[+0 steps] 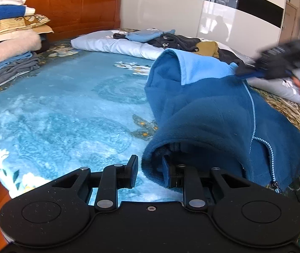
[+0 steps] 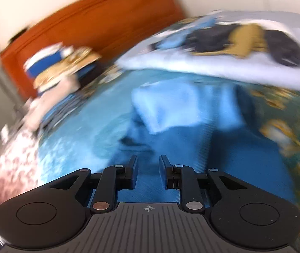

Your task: Fold clothes

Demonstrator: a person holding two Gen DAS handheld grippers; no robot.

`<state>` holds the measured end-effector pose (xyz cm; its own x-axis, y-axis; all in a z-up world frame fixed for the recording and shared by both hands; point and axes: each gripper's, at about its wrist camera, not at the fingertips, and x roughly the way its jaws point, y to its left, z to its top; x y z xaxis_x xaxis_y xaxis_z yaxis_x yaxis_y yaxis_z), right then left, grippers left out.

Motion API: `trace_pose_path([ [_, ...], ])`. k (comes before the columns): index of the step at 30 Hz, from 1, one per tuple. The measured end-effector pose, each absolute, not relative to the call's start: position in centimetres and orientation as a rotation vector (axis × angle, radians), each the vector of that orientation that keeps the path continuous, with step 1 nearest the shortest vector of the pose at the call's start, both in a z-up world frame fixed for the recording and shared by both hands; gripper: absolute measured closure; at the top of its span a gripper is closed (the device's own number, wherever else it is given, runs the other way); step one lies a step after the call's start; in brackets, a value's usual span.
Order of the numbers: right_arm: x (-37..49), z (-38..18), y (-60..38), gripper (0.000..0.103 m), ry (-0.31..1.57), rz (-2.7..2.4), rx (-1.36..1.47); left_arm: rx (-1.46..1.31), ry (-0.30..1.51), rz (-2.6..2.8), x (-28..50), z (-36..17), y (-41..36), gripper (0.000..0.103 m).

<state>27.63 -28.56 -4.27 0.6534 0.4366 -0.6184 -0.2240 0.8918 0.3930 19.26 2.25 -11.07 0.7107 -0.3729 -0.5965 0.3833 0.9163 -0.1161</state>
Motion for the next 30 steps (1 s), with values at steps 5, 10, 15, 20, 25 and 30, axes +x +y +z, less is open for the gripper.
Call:
trace_pose_path([
  [5,34.8,-5.6,-22.3,0.084,0.886,0.531,0.164,0.014,0.651,-0.434,19.8,-11.3,2.0,0.079],
  [10,39.1,-6.7,-17.7,0.082,0.957,0.578,-0.010,-0.001,0.658,-0.447,20.3,-11.7,2.0,0.087],
  [15,40.9,-8.7,-15.8,0.080,1.030,0.584,-0.112,-0.048,0.671,-0.454,20.7,-11.9,2.8,0.094],
  [20,41.1,-9.7,-15.9,0.084,1.077,0.590,-0.132,-0.087,0.658,-0.457,20.8,-11.8,3.3,0.097],
  [25,41.4,-9.2,-16.5,0.100,1.071,0.593,-0.050,-0.113,0.608,-0.427,20.8,-11.1,3.7,0.098],
  [30,42.6,-7.4,-15.0,0.102,1.024,0.595,0.017,-0.127,0.568,-0.390,21.4,-10.3,4.8,0.098],
])
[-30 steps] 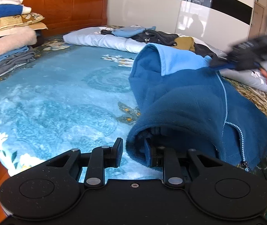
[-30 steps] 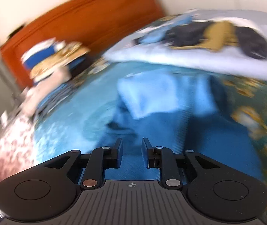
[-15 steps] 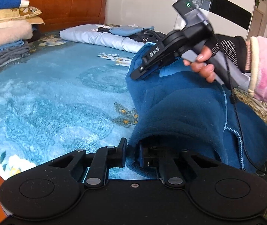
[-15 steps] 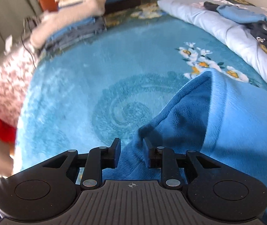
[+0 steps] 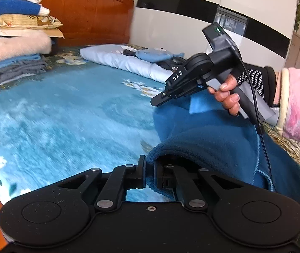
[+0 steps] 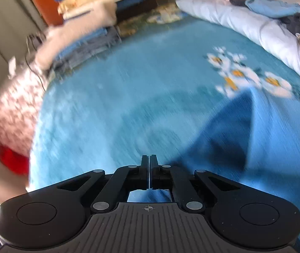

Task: Fold clothes
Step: 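Hold the folded jacket with the left gripper while the right gripper grasps the hem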

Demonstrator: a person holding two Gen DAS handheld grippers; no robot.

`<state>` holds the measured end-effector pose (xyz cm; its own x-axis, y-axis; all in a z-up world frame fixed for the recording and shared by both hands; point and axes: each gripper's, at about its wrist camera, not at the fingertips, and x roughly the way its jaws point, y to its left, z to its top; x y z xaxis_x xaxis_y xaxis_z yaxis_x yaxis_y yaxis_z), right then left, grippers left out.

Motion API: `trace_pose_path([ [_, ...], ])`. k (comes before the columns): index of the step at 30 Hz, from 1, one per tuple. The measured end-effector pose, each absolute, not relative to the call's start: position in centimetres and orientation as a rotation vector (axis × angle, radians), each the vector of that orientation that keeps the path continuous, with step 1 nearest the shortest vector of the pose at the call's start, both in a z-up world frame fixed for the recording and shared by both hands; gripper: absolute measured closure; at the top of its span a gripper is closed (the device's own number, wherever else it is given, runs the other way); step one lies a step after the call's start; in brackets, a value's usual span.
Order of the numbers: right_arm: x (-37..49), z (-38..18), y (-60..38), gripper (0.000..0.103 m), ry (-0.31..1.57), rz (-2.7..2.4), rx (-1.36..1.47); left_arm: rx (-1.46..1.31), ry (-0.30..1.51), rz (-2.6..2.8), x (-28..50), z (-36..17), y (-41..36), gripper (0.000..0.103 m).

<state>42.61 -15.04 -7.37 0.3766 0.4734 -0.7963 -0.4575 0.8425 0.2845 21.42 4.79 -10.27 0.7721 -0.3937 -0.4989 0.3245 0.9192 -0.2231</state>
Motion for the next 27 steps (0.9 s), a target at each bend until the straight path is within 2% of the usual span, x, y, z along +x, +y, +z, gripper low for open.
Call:
trace_pose_path([
  [5,42.9,-7.6,-14.3,0.100,1.056,0.595,-0.129,-0.122,0.576,-0.410,21.4,-10.2,4.9,0.098],
  [8,42.9,-8.9,-15.5,0.087,1.109,0.579,-0.110,-0.112,0.586,-0.416,21.3,-10.7,4.6,0.098],
  [13,42.6,-10.4,-16.5,0.083,1.154,0.583,-0.051,-0.126,0.597,-0.420,21.3,-11.0,4.9,0.098],
  [16,42.3,-10.6,-15.8,0.083,1.161,0.596,-0.095,-0.128,0.597,-0.417,21.4,-11.0,4.9,0.098],
  [18,42.0,-10.4,-15.4,0.092,1.143,0.610,-0.119,-0.139,0.587,-0.411,21.3,-11.0,5.0,0.098],
  [21,42.1,-9.9,-15.4,0.098,1.109,0.611,-0.061,-0.169,0.562,-0.384,21.4,-10.8,5.4,0.097],
  [27,44.0,-8.7,-13.3,0.099,1.039,0.580,0.054,-0.179,0.506,-0.295,22.0,-9.9,7.4,0.098],
])
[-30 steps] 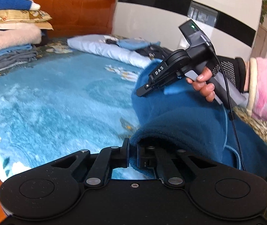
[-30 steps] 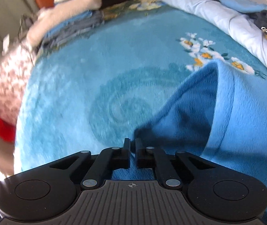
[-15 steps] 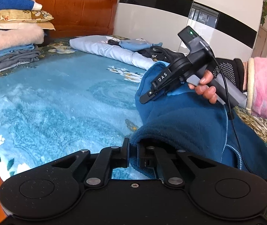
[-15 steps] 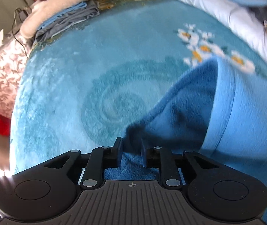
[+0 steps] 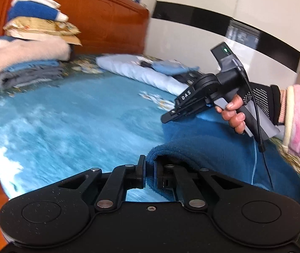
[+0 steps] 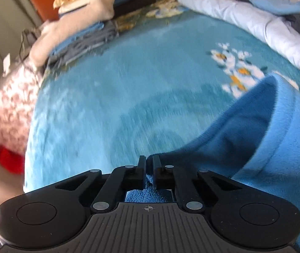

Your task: Fold clothes

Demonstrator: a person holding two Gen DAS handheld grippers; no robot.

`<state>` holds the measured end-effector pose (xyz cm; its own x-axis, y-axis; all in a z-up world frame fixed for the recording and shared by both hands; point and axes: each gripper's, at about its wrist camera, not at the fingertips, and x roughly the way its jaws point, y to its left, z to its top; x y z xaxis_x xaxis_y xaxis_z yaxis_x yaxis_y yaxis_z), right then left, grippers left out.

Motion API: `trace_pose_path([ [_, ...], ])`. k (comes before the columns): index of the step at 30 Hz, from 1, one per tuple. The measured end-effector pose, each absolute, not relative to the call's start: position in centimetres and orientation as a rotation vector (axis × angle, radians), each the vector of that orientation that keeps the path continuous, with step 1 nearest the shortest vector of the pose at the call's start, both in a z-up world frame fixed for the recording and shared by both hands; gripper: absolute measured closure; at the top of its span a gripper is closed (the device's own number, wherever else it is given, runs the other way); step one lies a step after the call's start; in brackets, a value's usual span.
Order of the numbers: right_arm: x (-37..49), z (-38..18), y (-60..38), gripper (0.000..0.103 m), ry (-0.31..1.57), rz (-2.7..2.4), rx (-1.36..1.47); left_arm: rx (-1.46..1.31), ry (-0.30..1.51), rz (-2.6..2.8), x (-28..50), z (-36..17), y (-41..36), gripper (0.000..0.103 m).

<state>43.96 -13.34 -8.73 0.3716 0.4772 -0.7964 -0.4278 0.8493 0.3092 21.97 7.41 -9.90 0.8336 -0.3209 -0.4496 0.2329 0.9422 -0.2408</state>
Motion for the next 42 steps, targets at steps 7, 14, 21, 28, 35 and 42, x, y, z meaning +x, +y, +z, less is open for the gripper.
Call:
trace_pose_path([
  [7,49.0,-7.7,-10.3,0.103,0.926,0.504,0.228,-0.233,0.494,-0.158,22.5,-9.7,12.1,0.098],
  [14,50.1,-8.2,-6.9,0.102,0.944,0.548,0.149,-0.175,0.595,-0.143,22.0,-12.2,12.4,0.098],
  [21,46.9,-2.9,-15.9,0.099,0.812,0.453,0.164,-0.198,0.617,-0.189,20.8,-11.8,13.5,0.097],
  [28,43.6,-1.5,-25.7,0.079,0.798,0.219,0.102,-0.283,0.622,-0.293,19.4,-9.3,13.1,0.096],
  [35,41.6,-5.2,-31.4,0.064,0.870,0.117,0.228,-0.407,0.689,-0.347,20.7,-10.1,11.5,0.082],
  [42,41.7,-7.7,-34.6,0.062,0.939,0.081,0.409,-0.518,0.716,-0.335,22.9,-11.0,11.1,0.078],
])
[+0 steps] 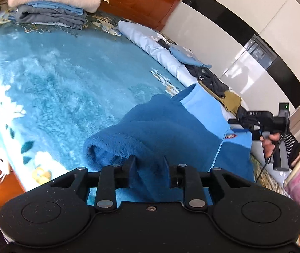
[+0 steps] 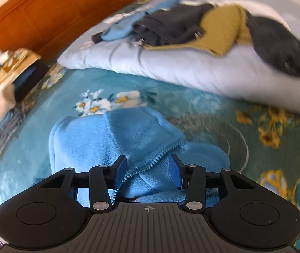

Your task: Fold clothes

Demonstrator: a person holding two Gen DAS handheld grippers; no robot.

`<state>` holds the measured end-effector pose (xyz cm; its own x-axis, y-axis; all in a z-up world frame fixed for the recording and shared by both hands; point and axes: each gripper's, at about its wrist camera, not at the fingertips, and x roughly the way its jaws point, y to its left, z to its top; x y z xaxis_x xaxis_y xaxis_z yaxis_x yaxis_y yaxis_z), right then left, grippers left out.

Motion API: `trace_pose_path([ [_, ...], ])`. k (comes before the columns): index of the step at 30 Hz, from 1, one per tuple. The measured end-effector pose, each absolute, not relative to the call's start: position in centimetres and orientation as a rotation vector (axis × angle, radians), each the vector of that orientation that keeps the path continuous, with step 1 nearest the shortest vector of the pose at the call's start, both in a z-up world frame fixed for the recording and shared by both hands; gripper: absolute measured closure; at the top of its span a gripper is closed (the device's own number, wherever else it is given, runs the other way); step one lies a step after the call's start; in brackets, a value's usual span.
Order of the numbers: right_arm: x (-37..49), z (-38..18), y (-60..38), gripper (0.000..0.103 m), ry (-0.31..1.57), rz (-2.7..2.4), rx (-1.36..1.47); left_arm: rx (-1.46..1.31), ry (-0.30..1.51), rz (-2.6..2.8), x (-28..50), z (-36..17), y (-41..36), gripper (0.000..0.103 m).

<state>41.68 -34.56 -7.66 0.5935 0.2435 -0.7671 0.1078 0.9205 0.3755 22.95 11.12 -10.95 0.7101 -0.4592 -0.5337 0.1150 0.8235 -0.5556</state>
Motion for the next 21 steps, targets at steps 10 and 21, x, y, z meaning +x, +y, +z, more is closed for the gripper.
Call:
trace_pose_path([
  [10,43.1,-9.7,-34.5,0.056,0.951,0.133,0.580,-0.670,0.688,-0.349,26.3,-12.1,11.4,0.078],
  [21,43.5,-11.2,-35.7,0.085,0.947,0.161,0.768,-0.659,0.715,-0.348,26.1,-12.7,11.1,0.085],
])
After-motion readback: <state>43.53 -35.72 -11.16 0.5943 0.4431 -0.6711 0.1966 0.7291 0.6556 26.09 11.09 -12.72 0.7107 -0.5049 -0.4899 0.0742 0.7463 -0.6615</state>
